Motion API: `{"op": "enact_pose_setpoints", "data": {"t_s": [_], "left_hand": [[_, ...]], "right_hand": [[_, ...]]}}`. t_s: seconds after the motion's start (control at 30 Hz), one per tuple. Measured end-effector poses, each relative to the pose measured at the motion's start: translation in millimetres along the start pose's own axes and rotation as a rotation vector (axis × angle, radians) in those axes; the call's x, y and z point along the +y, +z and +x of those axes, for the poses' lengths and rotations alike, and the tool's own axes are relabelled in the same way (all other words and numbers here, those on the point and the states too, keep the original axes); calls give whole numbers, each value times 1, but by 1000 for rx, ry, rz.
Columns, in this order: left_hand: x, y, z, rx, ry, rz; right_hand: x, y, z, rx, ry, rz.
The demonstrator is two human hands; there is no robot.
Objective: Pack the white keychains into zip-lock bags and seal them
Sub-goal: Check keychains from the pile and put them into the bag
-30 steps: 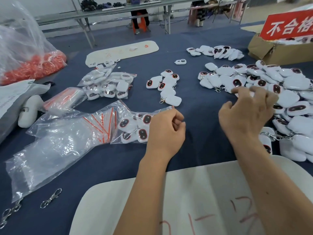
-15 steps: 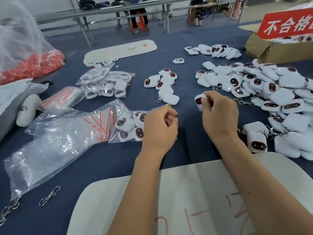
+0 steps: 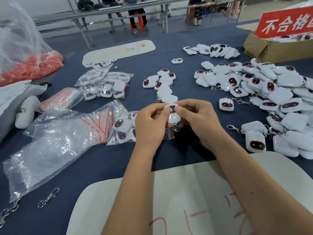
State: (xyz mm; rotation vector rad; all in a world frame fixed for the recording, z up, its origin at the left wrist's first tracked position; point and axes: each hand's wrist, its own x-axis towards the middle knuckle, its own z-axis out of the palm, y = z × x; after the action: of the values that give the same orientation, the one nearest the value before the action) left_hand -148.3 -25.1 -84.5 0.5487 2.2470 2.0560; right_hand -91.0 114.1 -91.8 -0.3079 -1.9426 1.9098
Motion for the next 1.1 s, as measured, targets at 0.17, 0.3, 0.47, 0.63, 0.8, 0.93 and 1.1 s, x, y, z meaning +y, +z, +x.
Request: {"op": "enact_pose_setpoints", "data": {"t_s": [0.17, 0.3, 0.47, 0.63, 0.8, 0.93, 1.1], "left_hand": [[1, -3, 2, -16, -84, -52], [1, -1, 1, -11, -76, -27], [2, -2, 0, -44, -60, -55], [2, -3, 0, -47, -37, -32], [1, -4, 0, -49, 9, 27], [1, -5, 1, -44, 6, 24], [2, -4, 0, -36, 18, 33]], "right_hand": [[1, -1, 0, -18, -14, -23], [0, 0, -1, -33, -15, 6], [-2, -1, 0, -31, 8, 33], [-2, -1, -1, -42, -3, 20], [-3, -2, -2, -50, -31, -4], [-3, -1, -3, -49, -27, -19], [-3, 0, -3, -39, -32, -35]]}}
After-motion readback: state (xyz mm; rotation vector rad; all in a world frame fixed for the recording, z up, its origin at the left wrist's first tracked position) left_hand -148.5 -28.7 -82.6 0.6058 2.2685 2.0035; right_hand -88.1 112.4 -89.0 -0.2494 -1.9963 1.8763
